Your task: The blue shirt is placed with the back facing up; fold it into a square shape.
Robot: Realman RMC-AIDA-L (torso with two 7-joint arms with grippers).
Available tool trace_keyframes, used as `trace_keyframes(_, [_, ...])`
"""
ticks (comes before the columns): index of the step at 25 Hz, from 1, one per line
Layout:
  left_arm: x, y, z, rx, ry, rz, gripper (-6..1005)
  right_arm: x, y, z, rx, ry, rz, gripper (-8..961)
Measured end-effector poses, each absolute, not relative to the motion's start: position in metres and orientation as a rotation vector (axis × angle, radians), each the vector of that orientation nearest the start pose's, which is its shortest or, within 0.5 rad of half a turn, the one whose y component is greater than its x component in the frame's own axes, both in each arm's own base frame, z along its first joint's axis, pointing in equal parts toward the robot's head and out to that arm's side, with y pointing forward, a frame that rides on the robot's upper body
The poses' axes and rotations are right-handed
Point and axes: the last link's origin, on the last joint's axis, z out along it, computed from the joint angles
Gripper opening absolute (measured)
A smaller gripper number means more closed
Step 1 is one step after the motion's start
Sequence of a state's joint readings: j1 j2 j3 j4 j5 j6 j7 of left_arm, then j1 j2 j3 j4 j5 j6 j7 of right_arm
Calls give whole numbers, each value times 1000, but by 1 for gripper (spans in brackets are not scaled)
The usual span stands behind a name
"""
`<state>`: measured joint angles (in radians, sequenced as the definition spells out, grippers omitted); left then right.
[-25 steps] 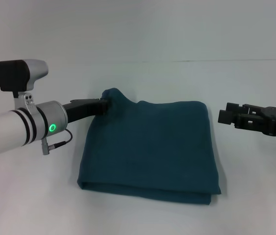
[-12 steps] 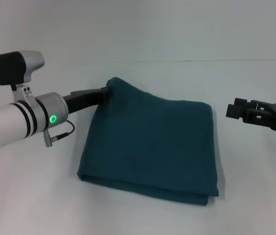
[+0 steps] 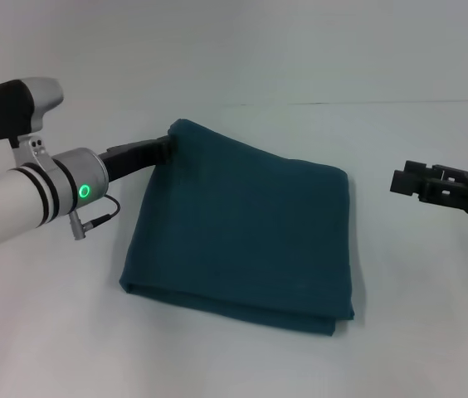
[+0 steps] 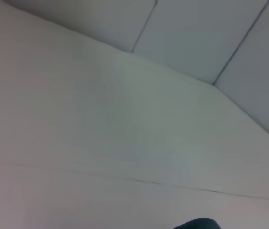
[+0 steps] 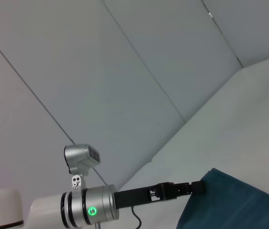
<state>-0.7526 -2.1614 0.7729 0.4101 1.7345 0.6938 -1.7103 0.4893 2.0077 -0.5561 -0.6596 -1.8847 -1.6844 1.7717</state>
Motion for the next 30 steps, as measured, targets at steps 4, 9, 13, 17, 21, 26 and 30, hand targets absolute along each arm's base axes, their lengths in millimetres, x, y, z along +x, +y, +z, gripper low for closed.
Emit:
trace_keyframes(4, [-247, 429, -53, -2004, -1267, -669, 96, 274, 327, 56, -2486, 1129, 1029, 897])
trace_keyframes(9, [-250, 429, -51, -1975, -1283, -677, 107, 273, 327, 55, -2483, 1130, 1036, 898])
trace_keyframes(13, [-251, 428, -53, -1973, -1295, -677, 115, 273, 327, 55, -2484, 1130, 1038, 899])
trace_keyframes(17, [-251, 423, -54, -1984, -1306, -705, 124, 272, 327, 54, -2487, 1129, 1036, 900])
trace_keyframes(21, [-257, 420, -43, -1963, -1320, -754, 133, 273, 327, 55, -2490, 1129, 1031, 901])
trace_keyframes(26, [-275, 413, -13, -1877, -1310, -811, 144, 274, 327, 57, -2488, 1125, 1022, 902])
trace_keyframes(30, [-285, 395, 16, -1878, -1257, -909, 283, 271, 328, 56, -2513, 1105, 1015, 904])
